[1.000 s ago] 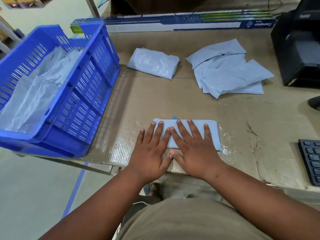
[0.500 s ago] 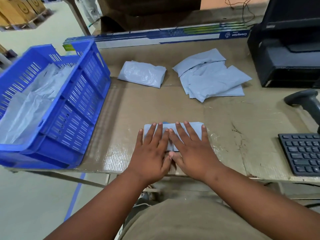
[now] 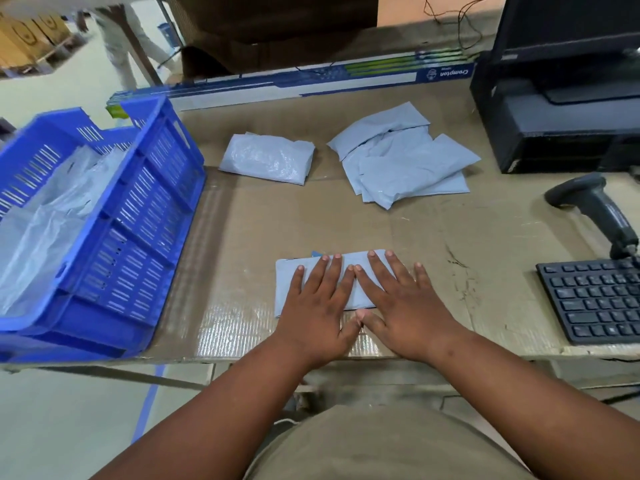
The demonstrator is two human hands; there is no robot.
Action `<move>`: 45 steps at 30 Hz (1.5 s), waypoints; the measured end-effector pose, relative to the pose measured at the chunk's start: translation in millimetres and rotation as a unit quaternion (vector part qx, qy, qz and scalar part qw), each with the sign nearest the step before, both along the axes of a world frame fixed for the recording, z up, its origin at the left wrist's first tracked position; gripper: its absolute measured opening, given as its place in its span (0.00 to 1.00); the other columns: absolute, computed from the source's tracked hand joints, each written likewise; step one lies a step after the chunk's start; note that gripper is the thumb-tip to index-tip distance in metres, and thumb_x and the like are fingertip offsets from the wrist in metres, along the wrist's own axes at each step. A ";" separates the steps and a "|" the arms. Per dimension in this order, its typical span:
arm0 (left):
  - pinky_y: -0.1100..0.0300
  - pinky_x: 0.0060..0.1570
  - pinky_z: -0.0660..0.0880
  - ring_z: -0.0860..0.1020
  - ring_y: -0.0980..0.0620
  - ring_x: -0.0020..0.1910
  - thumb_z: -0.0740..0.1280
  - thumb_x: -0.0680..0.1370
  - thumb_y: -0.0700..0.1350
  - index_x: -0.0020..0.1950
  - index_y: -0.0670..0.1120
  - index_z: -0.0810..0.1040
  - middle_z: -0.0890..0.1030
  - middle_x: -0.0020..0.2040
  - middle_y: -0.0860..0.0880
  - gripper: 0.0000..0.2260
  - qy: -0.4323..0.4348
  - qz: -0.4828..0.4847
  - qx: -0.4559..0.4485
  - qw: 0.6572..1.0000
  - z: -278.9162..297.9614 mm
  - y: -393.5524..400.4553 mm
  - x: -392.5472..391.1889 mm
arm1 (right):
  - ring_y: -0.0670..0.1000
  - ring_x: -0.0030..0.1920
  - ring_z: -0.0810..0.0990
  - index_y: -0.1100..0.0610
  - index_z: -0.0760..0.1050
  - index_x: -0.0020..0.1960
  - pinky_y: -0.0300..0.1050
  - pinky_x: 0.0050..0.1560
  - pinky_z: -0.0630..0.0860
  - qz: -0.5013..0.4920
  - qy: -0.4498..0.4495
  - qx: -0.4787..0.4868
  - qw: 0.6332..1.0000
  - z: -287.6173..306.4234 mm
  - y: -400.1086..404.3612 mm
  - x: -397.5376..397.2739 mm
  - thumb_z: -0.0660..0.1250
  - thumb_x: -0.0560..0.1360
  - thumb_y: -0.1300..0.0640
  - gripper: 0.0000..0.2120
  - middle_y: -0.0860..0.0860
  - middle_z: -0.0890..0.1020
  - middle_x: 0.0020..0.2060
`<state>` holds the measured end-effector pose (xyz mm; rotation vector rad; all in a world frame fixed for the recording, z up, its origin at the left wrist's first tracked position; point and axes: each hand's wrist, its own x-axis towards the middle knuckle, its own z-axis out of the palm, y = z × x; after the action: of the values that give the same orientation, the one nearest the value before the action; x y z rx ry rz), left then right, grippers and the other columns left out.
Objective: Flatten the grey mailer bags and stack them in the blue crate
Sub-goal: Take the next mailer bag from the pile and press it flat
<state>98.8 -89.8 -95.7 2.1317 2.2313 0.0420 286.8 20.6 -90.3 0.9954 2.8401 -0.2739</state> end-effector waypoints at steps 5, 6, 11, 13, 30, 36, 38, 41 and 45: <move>0.37 0.82 0.46 0.45 0.46 0.86 0.46 0.81 0.65 0.87 0.54 0.47 0.46 0.87 0.48 0.36 -0.033 -0.021 -0.073 0.997 21.4 9.0 -18.8 | 0.55 0.85 0.43 0.40 0.43 0.85 0.72 0.80 0.43 -0.002 -0.019 0.000 1.000 19.3 7.3 -6.9 0.42 0.79 0.28 0.38 0.49 0.45 0.86; 0.37 0.81 0.50 0.49 0.46 0.86 0.49 0.80 0.65 0.87 0.54 0.49 0.49 0.87 0.49 0.36 -0.022 -0.017 -0.086 0.996 30.1 14.5 -26.8 | 0.55 0.85 0.47 0.41 0.50 0.85 0.72 0.80 0.43 0.001 -0.018 -0.004 1.000 27.9 13.3 -11.0 0.48 0.79 0.27 0.38 0.50 0.50 0.85; 0.34 0.74 0.61 0.68 0.42 0.72 0.71 0.68 0.71 0.80 0.55 0.61 0.71 0.72 0.51 0.45 0.016 0.087 -0.123 0.989 68.7 33.4 -45.4 | 0.56 0.78 0.64 0.46 0.54 0.82 0.69 0.81 0.48 0.015 -0.018 -0.042 0.999 59.5 38.6 -36.4 0.68 0.71 0.26 0.48 0.50 0.66 0.77; 0.40 0.67 0.66 0.70 0.43 0.65 0.74 0.63 0.73 0.70 0.55 0.71 0.73 0.63 0.50 0.40 0.054 0.088 -0.097 0.990 77.4 38.4 -44.1 | 0.58 0.72 0.68 0.46 0.55 0.82 0.62 0.77 0.59 0.031 -0.026 0.008 0.999 67.4 42.7 -45.2 0.71 0.68 0.27 0.51 0.52 0.69 0.72; 0.34 0.76 0.63 0.61 0.38 0.82 0.57 0.80 0.66 0.83 0.43 0.64 0.62 0.84 0.40 0.37 0.015 0.005 0.019 1.000 7.2 -2.5 -16.5 | 0.59 0.85 0.46 0.52 0.47 0.87 0.66 0.82 0.47 0.098 -0.004 0.017 0.995 8.6 7.6 -18.0 0.49 0.78 0.26 0.46 0.57 0.48 0.86; 0.40 0.80 0.58 0.51 0.47 0.86 0.60 0.82 0.70 0.87 0.47 0.54 0.51 0.87 0.46 0.41 -0.042 -0.025 0.058 0.997 0.6 -21.4 -51.2 | 0.53 0.85 0.36 0.46 0.41 0.86 0.63 0.83 0.44 0.092 0.027 0.003 0.995 4.5 18.8 -5.6 0.47 0.80 0.26 0.42 0.50 0.39 0.86; 0.41 0.81 0.58 0.50 0.49 0.86 0.59 0.82 0.72 0.87 0.48 0.51 0.50 0.87 0.48 0.43 -0.047 -0.001 0.047 0.998 1.0 -30.8 -61.4 | 0.52 0.84 0.34 0.45 0.39 0.86 0.58 0.84 0.42 0.071 0.036 -0.009 0.997 2.3 24.6 1.9 0.49 0.79 0.25 0.44 0.48 0.37 0.85; 0.44 0.83 0.52 0.45 0.54 0.86 0.55 0.81 0.75 0.87 0.51 0.45 0.44 0.87 0.52 0.44 -0.035 0.042 0.011 0.998 3.4 -39.2 -68.2 | 0.49 0.84 0.32 0.44 0.35 0.85 0.55 0.84 0.39 0.043 0.036 -0.019 0.998 0.9 32.3 13.0 0.48 0.77 0.22 0.47 0.47 0.33 0.84; 0.43 0.83 0.46 0.38 0.55 0.85 0.47 0.80 0.77 0.87 0.50 0.41 0.37 0.86 0.53 0.45 -0.029 0.087 -0.022 0.996 7.4 -43.6 -68.3 | 0.49 0.83 0.31 0.46 0.33 0.85 0.57 0.83 0.37 0.014 0.025 -0.033 0.999 6.5 35.8 21.1 0.45 0.77 0.20 0.48 0.48 0.32 0.84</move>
<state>30.5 -133.4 -88.3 1.8852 2.3540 0.0615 307.9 56.3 -83.8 0.9482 2.8669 -0.3943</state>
